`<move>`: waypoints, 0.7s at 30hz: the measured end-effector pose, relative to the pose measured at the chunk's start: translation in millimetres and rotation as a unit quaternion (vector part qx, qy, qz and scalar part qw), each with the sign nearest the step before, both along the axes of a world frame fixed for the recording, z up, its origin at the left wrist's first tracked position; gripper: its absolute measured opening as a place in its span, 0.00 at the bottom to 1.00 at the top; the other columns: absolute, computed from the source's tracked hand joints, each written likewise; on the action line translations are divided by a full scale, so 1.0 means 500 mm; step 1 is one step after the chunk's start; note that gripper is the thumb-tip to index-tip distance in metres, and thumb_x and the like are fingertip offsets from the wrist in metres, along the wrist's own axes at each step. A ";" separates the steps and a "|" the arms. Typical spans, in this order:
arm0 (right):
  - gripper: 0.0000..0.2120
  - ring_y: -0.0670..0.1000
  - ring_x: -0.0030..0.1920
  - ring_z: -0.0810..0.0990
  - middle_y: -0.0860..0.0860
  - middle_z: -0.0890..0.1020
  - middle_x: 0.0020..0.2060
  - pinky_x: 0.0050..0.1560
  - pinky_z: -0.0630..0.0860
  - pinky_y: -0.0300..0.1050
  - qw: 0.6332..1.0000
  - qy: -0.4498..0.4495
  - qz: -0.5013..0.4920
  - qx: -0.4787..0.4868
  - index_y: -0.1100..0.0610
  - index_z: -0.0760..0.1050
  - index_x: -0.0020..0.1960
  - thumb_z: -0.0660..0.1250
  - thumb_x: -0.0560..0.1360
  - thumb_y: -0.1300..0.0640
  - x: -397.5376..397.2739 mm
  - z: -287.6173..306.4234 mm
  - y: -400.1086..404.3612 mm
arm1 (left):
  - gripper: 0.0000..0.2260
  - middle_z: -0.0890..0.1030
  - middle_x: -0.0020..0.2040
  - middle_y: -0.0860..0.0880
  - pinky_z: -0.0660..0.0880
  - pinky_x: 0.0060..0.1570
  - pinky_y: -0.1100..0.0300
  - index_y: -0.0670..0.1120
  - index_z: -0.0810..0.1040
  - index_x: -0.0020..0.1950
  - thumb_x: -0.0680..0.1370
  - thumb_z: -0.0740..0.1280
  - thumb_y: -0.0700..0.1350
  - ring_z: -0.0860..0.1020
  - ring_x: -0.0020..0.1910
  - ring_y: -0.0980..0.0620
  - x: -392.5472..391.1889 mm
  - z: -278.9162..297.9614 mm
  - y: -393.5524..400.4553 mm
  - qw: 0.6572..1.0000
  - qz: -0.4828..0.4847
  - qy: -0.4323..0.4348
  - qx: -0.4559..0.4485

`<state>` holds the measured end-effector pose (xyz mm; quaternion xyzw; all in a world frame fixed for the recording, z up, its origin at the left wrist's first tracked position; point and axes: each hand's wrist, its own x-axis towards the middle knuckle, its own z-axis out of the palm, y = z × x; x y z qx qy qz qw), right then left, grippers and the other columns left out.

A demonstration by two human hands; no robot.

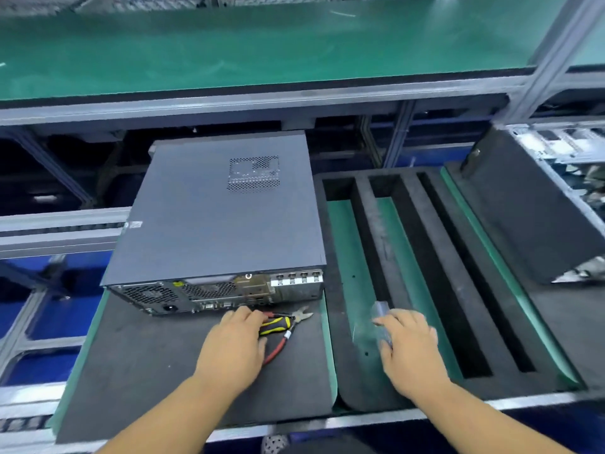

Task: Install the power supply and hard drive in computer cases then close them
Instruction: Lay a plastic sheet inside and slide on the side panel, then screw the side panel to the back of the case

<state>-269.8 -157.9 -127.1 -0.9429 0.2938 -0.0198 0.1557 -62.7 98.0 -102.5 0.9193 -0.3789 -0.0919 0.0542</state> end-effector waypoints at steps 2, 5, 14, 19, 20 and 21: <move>0.25 0.54 0.69 0.68 0.43 0.71 0.68 0.60 0.70 0.56 0.998 0.037 0.047 -0.013 0.43 0.74 0.68 0.72 0.72 0.53 -0.009 -0.002 -0.050 | 0.15 0.75 0.58 0.55 0.77 0.54 0.53 0.56 0.76 0.66 0.79 0.67 0.53 0.75 0.57 0.50 0.001 -0.009 -0.006 0.999 0.012 -0.011 0.031; 0.35 0.55 0.80 0.49 0.45 0.55 0.80 0.73 0.59 0.61 0.985 0.125 0.114 -0.013 0.40 0.60 0.78 0.69 0.74 0.44 0.005 -0.011 -0.096 | 0.12 0.76 0.55 0.53 0.77 0.51 0.52 0.55 0.77 0.62 0.79 0.68 0.52 0.77 0.55 0.48 0.003 -0.010 -0.013 0.998 0.018 -0.026 0.061; 0.48 0.70 0.73 0.21 0.59 0.39 0.82 0.63 0.23 0.80 0.919 0.282 0.201 -0.191 0.53 0.45 0.84 0.65 0.70 0.55 0.054 -0.055 -0.091 | 0.13 0.79 0.44 0.51 0.73 0.37 0.51 0.49 0.78 0.51 0.71 0.77 0.42 0.79 0.42 0.44 -0.009 0.031 -0.017 0.992 0.017 -0.101 0.066; 0.33 0.62 0.81 0.34 0.57 0.58 0.78 0.73 0.29 0.73 0.956 0.206 0.183 -0.105 0.51 0.69 0.74 0.71 0.70 0.53 0.066 -0.034 -0.097 | 0.10 0.75 0.49 0.50 0.73 0.42 0.50 0.48 0.74 0.55 0.77 0.71 0.39 0.76 0.46 0.45 -0.027 0.037 -0.010 0.997 0.070 -0.025 -0.008; 0.34 0.59 0.82 0.37 0.55 0.58 0.78 0.77 0.34 0.70 0.971 0.156 0.170 -0.061 0.49 0.69 0.74 0.72 0.70 0.48 0.061 -0.029 -0.102 | 0.10 0.73 0.49 0.51 0.72 0.40 0.51 0.49 0.72 0.55 0.79 0.69 0.38 0.74 0.44 0.46 -0.032 0.040 -0.006 0.996 0.087 0.008 -0.038; 0.36 0.58 0.82 0.42 0.52 0.58 0.77 0.80 0.40 0.65 0.983 0.097 0.152 -0.014 0.47 0.68 0.75 0.74 0.70 0.43 0.053 -0.022 -0.106 | 0.11 0.71 0.47 0.51 0.70 0.37 0.53 0.51 0.69 0.54 0.79 0.67 0.37 0.73 0.41 0.48 -0.037 0.043 -0.005 0.992 0.103 0.039 -0.061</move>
